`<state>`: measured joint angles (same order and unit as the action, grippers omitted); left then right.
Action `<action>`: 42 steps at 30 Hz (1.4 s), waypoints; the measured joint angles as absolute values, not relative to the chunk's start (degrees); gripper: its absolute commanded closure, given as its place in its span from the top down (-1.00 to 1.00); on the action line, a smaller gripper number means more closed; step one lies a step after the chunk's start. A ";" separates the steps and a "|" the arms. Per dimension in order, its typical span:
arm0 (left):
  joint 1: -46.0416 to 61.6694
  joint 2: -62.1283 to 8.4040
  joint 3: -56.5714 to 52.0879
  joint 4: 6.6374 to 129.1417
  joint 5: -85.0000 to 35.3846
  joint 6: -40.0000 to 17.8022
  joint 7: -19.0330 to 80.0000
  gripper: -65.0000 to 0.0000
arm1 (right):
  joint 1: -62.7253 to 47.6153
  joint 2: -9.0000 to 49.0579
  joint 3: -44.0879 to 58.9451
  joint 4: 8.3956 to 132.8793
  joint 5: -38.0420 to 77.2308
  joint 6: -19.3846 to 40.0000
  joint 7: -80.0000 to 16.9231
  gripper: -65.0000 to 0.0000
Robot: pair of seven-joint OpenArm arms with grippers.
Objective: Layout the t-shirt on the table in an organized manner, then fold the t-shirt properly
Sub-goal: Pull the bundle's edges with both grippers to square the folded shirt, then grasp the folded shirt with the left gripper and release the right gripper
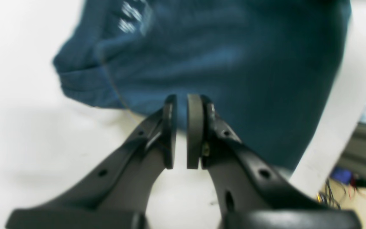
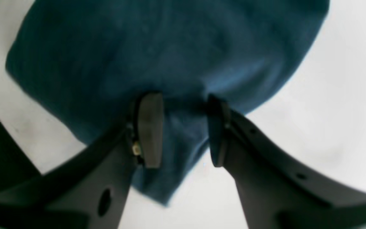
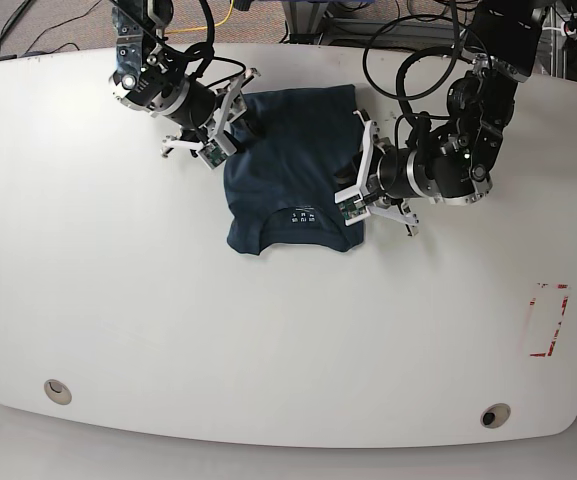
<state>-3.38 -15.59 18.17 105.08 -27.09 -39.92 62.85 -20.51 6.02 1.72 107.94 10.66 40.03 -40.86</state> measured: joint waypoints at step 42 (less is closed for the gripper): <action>2.22 -0.51 27.92 86.43 -6.59 -33.10 39.29 -0.88 | -19.11 19.51 22.83 113.14 12.05 40.32 -43.88 -0.33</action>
<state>2.22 -0.51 27.92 86.43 -6.59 -33.10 39.29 -19.11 19.51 22.83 113.14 12.05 40.32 -43.88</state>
